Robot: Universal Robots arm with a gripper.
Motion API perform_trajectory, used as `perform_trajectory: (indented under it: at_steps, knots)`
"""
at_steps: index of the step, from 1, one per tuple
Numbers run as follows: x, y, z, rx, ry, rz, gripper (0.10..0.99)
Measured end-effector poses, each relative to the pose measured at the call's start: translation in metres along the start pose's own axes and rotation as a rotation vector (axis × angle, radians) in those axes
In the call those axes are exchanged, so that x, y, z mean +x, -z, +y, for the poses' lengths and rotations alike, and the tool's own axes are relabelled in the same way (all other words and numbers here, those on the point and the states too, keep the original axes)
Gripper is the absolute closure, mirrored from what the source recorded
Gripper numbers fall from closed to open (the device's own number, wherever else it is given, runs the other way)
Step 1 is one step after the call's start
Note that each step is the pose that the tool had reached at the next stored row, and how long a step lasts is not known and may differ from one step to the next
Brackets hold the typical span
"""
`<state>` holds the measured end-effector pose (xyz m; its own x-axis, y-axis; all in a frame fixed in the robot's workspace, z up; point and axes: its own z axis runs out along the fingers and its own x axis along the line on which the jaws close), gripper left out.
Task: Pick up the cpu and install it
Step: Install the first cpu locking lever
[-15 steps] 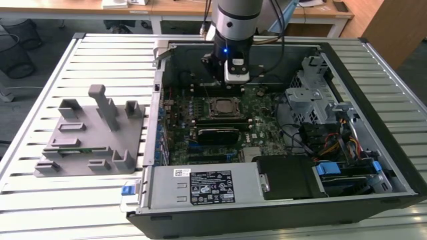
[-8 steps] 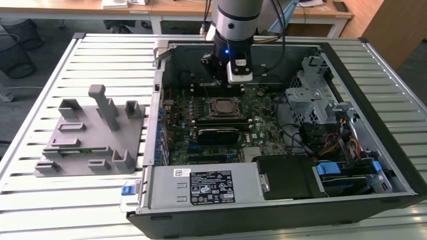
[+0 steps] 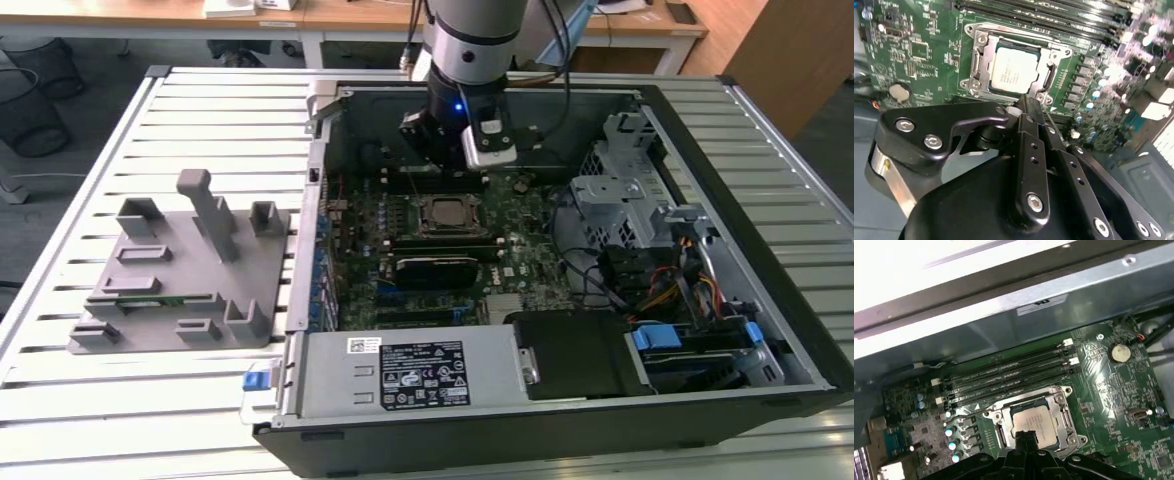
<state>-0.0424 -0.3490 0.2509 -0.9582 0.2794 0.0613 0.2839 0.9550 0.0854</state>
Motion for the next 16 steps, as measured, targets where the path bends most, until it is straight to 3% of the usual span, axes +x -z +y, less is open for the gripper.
perform_trajectory:
  at_steps: [1,5,8,16]
  knots:
    - [0.0,-0.0002,-0.0001,-0.001,0.014,-0.0047,0.98]
    - [0.0,-0.0009,-0.0001,-0.009,0.065,-0.039,0.98]
    - [-0.0001,-0.0011,-0.0001,-0.008,0.116,-0.0396,0.98]
    - [-0.0002,-0.003,-0.0003,-0.003,0.261,-0.0263,0.98]
